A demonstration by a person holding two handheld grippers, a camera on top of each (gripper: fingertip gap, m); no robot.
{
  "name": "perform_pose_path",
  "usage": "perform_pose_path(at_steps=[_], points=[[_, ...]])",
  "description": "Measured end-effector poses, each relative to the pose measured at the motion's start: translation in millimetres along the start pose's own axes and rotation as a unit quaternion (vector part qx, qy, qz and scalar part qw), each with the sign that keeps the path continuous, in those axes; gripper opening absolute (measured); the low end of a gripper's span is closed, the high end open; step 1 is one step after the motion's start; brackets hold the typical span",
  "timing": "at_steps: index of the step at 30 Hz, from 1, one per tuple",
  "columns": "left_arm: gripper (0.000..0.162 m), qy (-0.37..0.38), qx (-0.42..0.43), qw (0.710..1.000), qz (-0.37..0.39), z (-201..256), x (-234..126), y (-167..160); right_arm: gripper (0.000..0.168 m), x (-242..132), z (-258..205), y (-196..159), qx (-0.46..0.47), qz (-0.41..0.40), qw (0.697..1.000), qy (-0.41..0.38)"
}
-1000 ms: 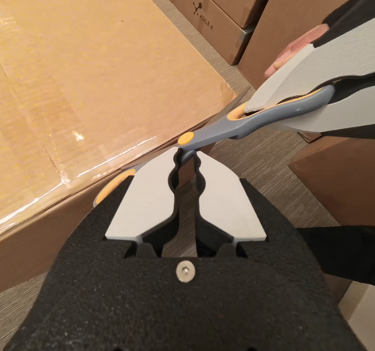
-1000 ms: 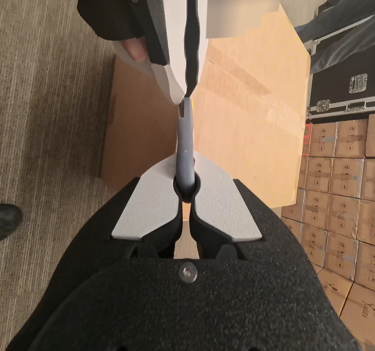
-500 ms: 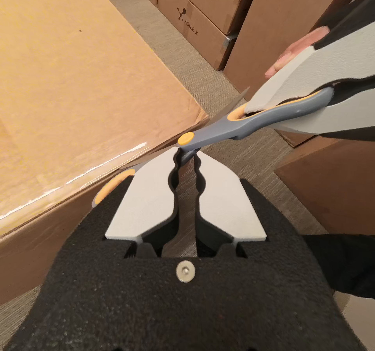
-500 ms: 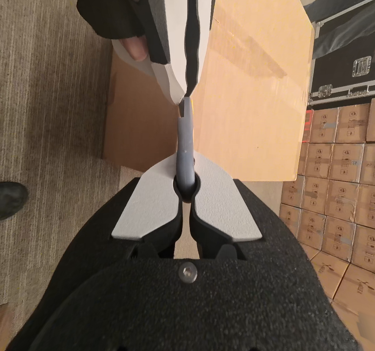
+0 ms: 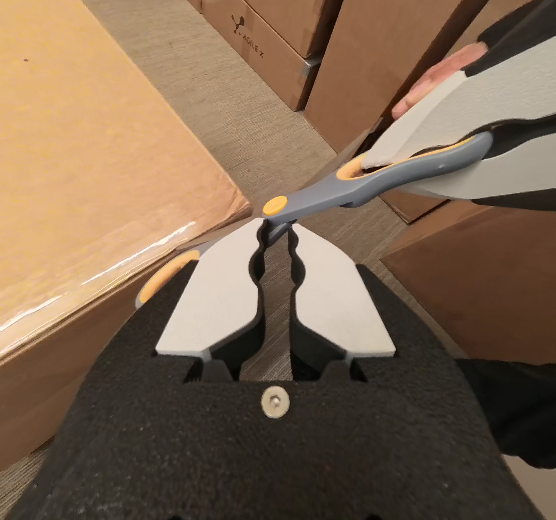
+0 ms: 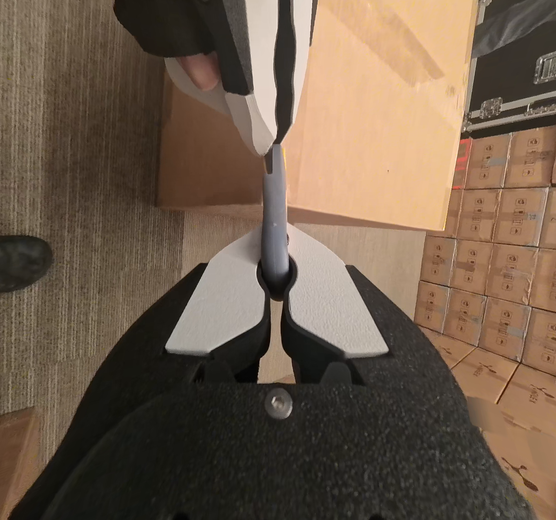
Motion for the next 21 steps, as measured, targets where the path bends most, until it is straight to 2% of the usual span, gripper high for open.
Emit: perform_pose_path(at_steps=[17,21], points=[[0.011,-0.030,0.000,1.000,-0.003,45,47,16,0.000,-35,-5,-56,0.011,-0.032,0.999,0.004],[0.009,-0.057,0.031,0.997,-0.030,63,70,14,0.000,-40,-13,-63,-0.004,-0.028,0.999,0.017]])
Point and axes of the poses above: each gripper's, where its closed fingertips meet, x out along the fingers, y out of its top, z = x × y across the jaws, the point moved 8 cm from there along -x, back along the fingers
